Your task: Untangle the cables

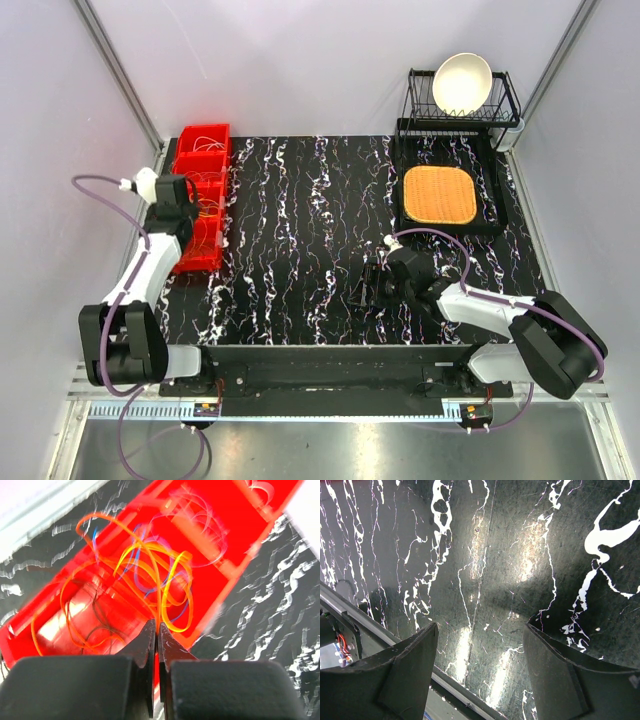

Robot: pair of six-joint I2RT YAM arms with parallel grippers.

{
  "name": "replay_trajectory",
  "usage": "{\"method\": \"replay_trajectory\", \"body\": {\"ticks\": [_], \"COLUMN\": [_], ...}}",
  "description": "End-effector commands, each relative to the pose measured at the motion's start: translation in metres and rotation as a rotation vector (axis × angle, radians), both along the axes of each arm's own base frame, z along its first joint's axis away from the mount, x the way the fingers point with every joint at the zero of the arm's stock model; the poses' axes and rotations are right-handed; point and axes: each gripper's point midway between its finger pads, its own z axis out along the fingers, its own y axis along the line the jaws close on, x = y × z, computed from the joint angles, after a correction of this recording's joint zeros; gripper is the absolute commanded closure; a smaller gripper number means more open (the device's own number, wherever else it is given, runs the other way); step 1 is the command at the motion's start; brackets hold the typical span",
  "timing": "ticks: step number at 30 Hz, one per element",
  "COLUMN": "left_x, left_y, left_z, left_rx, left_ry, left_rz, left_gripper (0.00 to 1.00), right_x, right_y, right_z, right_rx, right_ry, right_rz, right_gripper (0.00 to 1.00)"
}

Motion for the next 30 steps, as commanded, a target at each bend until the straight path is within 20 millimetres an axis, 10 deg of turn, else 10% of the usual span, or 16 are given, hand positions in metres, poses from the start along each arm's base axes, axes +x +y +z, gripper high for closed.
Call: {"method": "replay_trajectory", "body": {"ticks": [1, 15, 30], "left_x": [0.003, -0.046, -0.090], "left_y": [-0.004, -0.008, -0.026], "left_z": [-0.002, -0.038, -0.025], "left_rx": [-0.050, -0.130, -0.110], "left_ry": [-0.132, -0.060, -0.025], "left_rz": [0.028, 0.133, 0.203], "left_gripper": [1.00, 1.00, 1.00], "right_x": [0.006, 0.007, 0.007], "right_y": [0.004, 0.004, 0.004], "right_z": [0.007, 0.007, 0.005], "right_rx": [0.022, 0.023, 0.019], "right_ry": [-0.020, -0.019, -0.014], "right_rz": [0.004, 0.001, -0.003], "right_gripper": [0.26, 0.26, 0.26]}}
